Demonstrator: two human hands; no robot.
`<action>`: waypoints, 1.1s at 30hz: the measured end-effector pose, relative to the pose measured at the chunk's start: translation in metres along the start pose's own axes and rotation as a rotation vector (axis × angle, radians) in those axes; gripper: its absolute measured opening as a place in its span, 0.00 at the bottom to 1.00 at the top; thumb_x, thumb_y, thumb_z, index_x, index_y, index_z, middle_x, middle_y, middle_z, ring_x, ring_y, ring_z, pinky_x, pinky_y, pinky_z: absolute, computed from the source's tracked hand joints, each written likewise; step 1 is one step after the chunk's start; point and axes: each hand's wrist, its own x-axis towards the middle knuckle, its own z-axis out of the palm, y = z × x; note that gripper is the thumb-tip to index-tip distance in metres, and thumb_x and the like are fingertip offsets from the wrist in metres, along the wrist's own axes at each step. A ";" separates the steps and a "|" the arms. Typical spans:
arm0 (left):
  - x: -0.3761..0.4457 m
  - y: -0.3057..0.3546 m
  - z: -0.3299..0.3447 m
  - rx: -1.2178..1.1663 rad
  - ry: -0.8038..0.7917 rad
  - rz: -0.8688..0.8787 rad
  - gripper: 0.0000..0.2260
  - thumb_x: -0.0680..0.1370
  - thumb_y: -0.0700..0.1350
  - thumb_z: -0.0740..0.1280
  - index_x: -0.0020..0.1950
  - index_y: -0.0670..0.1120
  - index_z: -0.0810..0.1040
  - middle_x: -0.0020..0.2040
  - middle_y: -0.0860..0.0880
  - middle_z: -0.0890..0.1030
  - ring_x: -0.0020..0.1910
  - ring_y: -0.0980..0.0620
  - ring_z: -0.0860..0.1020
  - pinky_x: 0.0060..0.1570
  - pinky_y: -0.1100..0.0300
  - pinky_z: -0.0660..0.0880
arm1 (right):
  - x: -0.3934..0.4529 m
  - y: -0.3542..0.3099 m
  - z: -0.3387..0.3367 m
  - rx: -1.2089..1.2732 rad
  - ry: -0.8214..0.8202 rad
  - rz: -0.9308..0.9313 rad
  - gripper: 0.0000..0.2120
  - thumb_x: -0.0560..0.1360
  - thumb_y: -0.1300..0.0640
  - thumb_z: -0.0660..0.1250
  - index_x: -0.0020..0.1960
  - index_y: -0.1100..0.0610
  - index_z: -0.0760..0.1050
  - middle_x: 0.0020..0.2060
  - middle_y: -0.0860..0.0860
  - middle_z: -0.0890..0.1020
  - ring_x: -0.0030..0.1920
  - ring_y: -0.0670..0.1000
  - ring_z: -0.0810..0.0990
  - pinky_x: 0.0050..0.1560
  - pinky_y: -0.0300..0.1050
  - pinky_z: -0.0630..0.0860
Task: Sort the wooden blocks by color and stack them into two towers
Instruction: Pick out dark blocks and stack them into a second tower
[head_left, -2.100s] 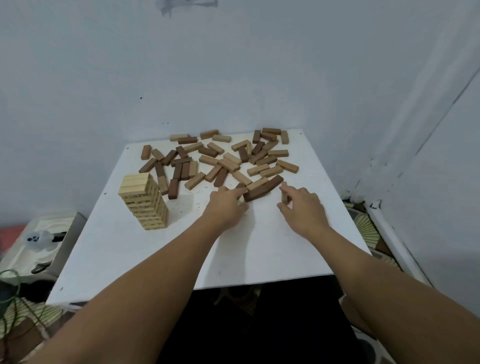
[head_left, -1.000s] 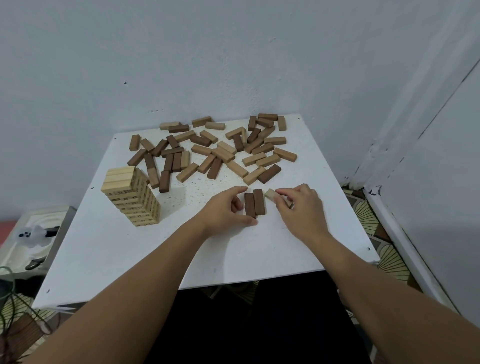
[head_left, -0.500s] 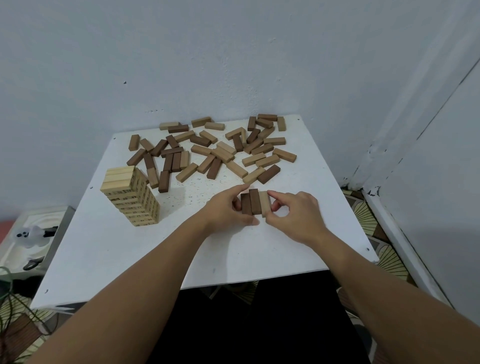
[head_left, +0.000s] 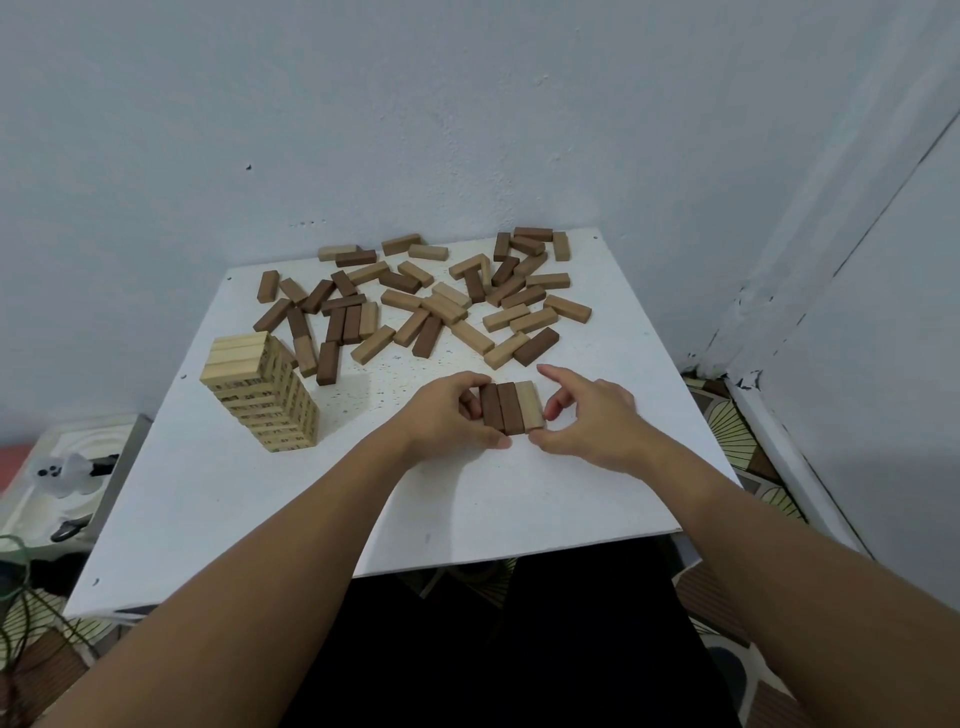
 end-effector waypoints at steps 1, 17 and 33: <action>0.000 0.000 0.000 0.009 0.001 -0.004 0.39 0.65 0.51 0.85 0.73 0.54 0.75 0.48 0.51 0.78 0.45 0.54 0.78 0.52 0.56 0.77 | 0.001 -0.001 -0.004 0.008 -0.031 0.015 0.37 0.72 0.42 0.76 0.77 0.38 0.64 0.49 0.38 0.81 0.60 0.47 0.72 0.71 0.49 0.59; 0.019 0.042 0.021 0.167 -0.054 -0.020 0.31 0.64 0.58 0.84 0.65 0.62 0.77 0.44 0.55 0.75 0.45 0.56 0.75 0.52 0.54 0.72 | 0.002 0.005 -0.052 -0.120 -0.137 0.062 0.29 0.67 0.40 0.79 0.65 0.35 0.71 0.50 0.43 0.77 0.50 0.44 0.76 0.62 0.50 0.68; 0.017 0.042 0.040 0.157 0.042 0.015 0.29 0.66 0.63 0.79 0.65 0.68 0.75 0.44 0.57 0.74 0.48 0.57 0.75 0.66 0.48 0.64 | 0.000 0.026 -0.055 -0.061 -0.179 0.049 0.33 0.70 0.42 0.78 0.69 0.28 0.67 0.52 0.43 0.71 0.58 0.49 0.70 0.67 0.55 0.69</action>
